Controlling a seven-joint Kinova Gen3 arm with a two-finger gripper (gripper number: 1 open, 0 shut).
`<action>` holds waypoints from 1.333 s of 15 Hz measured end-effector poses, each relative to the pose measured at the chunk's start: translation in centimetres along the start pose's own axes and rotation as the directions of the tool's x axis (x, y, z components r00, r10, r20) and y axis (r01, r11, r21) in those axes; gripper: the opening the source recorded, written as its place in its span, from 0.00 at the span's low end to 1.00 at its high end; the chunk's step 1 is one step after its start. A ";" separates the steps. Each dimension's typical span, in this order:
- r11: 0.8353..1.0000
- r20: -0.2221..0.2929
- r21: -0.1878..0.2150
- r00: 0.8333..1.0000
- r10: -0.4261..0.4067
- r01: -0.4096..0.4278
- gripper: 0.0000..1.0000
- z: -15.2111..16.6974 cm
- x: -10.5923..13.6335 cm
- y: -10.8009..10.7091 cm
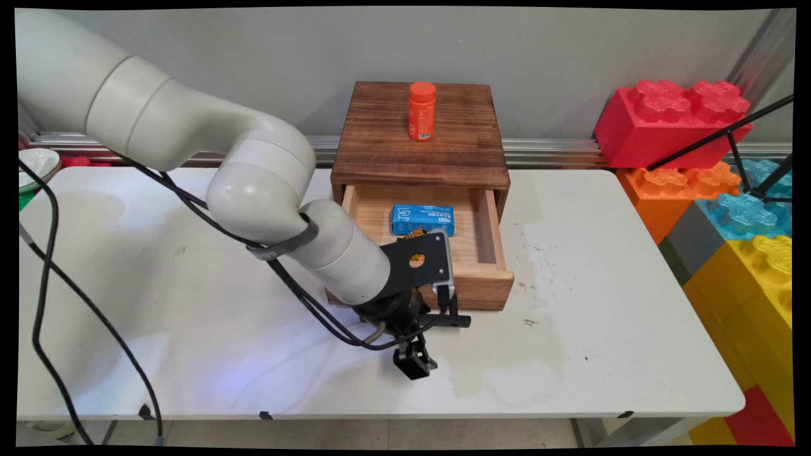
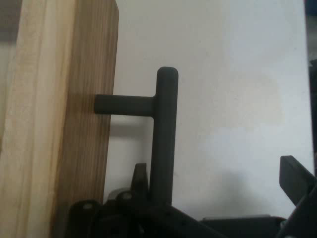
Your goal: Open the drawer
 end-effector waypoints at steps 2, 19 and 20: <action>1.000 0.002 -0.002 1.000 -0.003 0.003 1.00 -0.1 0.0 0.4; 0.999 0.033 -0.044 0.999 0.025 -0.024 1.00 -0.3 -1.0 3.7; 0.999 0.034 -0.049 0.999 0.026 -0.024 1.00 -0.3 -1.0 4.0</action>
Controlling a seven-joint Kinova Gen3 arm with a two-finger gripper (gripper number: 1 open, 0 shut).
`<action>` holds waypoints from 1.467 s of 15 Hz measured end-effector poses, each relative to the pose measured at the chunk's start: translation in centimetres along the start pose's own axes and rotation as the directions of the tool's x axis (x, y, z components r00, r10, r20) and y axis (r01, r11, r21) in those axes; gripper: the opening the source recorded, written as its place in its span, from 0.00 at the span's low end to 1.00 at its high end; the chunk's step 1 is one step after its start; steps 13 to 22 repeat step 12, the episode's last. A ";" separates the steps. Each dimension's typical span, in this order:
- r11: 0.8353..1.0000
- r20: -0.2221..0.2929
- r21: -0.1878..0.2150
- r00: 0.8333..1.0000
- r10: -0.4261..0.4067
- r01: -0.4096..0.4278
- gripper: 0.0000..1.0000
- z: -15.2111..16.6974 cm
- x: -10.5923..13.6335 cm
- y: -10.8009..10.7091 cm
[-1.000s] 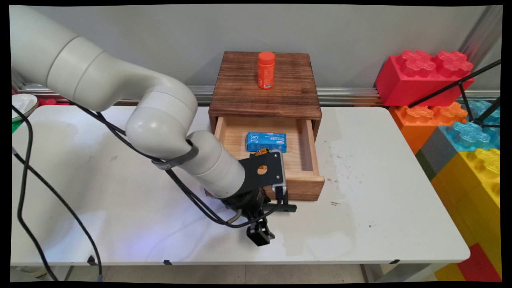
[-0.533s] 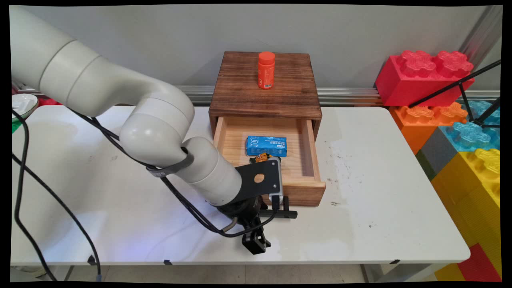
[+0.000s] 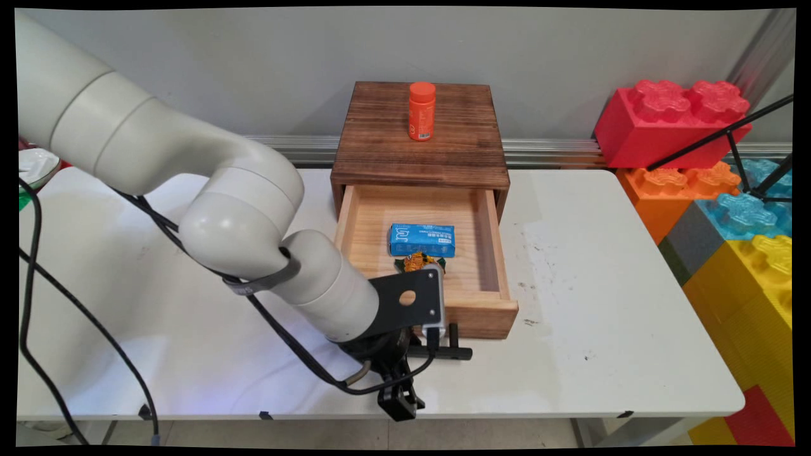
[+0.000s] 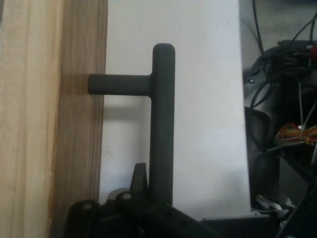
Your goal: Open the drawer
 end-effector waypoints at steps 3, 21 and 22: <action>1.000 0.002 -0.011 1.000 0.000 0.000 1.00 0.0 0.0 0.7; 0.999 -0.005 -0.035 1.000 -0.001 0.001 1.00 0.0 0.1 2.0; 0.999 -0.005 -0.035 1.000 -0.001 0.001 1.00 0.0 0.1 2.0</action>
